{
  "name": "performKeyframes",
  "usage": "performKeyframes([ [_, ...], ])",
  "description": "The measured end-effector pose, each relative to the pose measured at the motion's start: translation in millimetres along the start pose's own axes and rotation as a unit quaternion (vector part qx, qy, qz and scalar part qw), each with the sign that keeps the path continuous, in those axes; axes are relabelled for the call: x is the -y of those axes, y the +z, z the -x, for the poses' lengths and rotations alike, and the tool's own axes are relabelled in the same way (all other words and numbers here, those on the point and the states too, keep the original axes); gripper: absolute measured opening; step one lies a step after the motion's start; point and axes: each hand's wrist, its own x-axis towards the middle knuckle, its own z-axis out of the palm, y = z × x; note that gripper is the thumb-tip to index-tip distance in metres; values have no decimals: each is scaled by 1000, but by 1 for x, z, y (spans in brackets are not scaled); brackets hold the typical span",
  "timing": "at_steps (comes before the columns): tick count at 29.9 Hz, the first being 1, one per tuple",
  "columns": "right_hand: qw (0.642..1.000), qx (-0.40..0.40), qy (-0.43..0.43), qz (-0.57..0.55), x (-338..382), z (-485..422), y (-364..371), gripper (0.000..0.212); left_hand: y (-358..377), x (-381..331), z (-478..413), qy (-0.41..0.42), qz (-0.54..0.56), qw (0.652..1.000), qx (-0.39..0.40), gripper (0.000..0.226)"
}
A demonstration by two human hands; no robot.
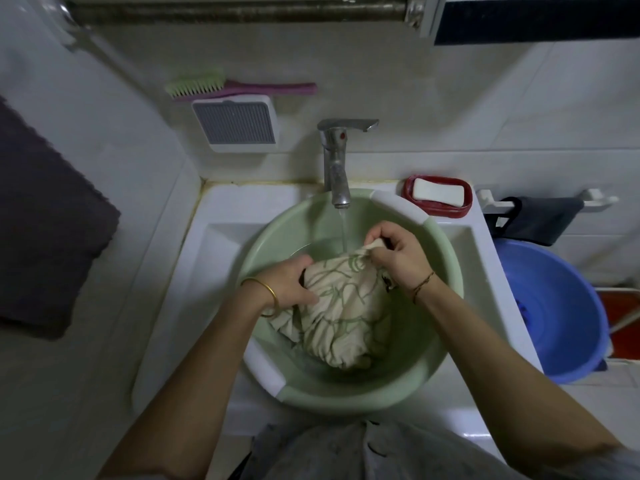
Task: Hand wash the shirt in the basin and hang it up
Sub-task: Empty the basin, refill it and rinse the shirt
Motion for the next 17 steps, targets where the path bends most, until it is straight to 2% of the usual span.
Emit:
performKeyframes([
  [3,992,0,13,127,-9,-1,-2,29,-8,-2,0,18,24,997,-75,37],
  [5,976,43,49,208,-13,-2,-5,36,-14,-3,1,37,70,990,-115,38],
  [6,972,70,72,214,-13,0,-7,39,-18,-4,1,50,100,986,-126,39],
  [7,972,94,94,195,-12,1,-9,42,-22,-6,2,69,129,981,-129,39],
  [9,978,119,111,130,-8,6,-9,34,-27,-12,5,112,176,972,-109,42],
  [11,986,114,70,102,-5,7,-7,23,-28,-24,7,155,204,963,-85,43],
  [14,983,173,40,44,-1,6,-7,39,-21,-41,7,189,220,954,-78,44],
  [16,981,186,61,2,-1,6,-5,29,-14,-44,2,192,207,955,-94,47],
  [17,985,156,60,-30,-1,6,-5,21,-12,-43,-1,183,195,958,-99,48],
])
